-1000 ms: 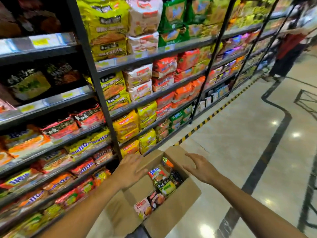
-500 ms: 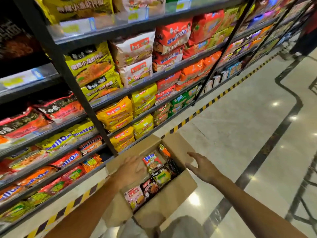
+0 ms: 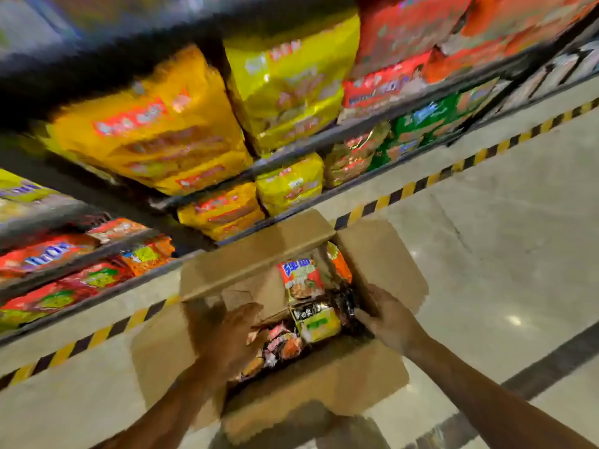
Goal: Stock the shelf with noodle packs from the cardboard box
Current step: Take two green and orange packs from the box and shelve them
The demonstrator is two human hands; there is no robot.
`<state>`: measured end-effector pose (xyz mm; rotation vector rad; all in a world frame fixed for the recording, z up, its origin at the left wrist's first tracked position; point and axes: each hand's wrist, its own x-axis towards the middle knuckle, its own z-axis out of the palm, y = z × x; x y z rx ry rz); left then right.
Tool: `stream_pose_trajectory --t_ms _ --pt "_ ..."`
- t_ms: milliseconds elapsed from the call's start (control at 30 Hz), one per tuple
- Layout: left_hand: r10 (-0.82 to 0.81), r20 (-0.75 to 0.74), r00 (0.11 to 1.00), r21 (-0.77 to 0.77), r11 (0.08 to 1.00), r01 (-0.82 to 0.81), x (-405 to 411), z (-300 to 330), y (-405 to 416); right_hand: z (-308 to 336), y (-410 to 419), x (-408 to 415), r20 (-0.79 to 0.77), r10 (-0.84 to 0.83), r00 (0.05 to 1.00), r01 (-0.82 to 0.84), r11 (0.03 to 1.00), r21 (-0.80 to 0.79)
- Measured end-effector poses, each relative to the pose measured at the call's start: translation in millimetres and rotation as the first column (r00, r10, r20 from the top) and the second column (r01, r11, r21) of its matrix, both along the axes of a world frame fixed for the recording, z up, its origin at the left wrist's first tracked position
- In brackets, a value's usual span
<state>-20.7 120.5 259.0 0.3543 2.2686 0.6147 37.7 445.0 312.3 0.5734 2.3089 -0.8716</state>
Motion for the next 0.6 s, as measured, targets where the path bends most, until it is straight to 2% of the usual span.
stream_pose_trajectory --t_ms 133,267,367,600 --pt "0.009 -0.03 1.0 -0.078 0.997 -0.012 7.2 -113.2 10.3 -142.7 10.4 7.3 0.028 0.042 0.999 -0.042 0.999 -0.011" --pt "0.016 -0.003 1.0 -0.047 0.999 -0.016 7.4 -191.7 16.2 -231.2 17.9 6.3 0.043 0.046 0.998 -0.046 0.999 0.005" --pt "0.019 0.051 0.999 -0.062 0.998 -0.016 8.9 -224.2 11.1 -261.2 20.6 -0.8 0.03 0.097 0.995 -0.099 0.994 0.057" --pt "0.092 0.109 0.99 -0.029 0.996 -0.089 18.1 -247.9 2.2 -299.4 13.6 -52.9 -0.025 0.07 0.997 -0.065 0.982 0.179"
